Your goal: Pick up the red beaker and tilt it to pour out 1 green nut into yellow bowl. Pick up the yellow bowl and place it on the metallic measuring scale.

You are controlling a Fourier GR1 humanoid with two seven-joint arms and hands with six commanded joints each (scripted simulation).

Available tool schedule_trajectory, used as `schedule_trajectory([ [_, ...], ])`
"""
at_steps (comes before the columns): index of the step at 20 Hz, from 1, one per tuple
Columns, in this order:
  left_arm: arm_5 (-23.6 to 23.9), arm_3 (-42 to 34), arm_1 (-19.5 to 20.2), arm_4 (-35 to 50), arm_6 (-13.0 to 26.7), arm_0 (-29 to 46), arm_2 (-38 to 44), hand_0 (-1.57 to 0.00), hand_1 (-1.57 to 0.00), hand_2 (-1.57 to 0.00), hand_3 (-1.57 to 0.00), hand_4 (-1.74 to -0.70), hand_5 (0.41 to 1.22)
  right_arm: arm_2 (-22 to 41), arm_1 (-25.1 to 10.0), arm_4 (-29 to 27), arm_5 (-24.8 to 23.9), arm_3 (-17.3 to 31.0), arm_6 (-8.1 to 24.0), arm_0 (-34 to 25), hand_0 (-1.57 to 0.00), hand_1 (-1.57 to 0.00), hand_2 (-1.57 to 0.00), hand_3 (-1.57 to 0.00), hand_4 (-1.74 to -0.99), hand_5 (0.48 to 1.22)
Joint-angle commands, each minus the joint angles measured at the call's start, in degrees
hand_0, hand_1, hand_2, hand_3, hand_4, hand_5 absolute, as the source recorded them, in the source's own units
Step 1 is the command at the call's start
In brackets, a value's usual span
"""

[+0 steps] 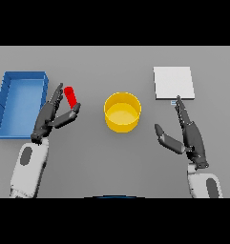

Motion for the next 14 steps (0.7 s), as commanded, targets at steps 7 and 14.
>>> schedule_trajectory([
  [7, 1.7, 8.6, -0.3, -2.3, -0.7, -7.5, 0.6, 0.00, 0.00, 0.00, 0.00, -1.20, 0.663, 0.1, 0.5, 0.1, -0.4, -0.3, -0.3, 1.2, 0.00, 0.00, 0.00, 0.00, -1.231, 0.633],
  [14, 3.5, 17.6, -1.9, -1.9, -5.6, -12.8, 2.9, 0.00, 0.00, 0.00, 0.00, -1.25, 0.695, -0.4, 0.8, 0.3, -1.3, 0.2, 0.9, 0.4, 0.00, 0.00, 0.00, 0.00, -1.245, 0.642],
])
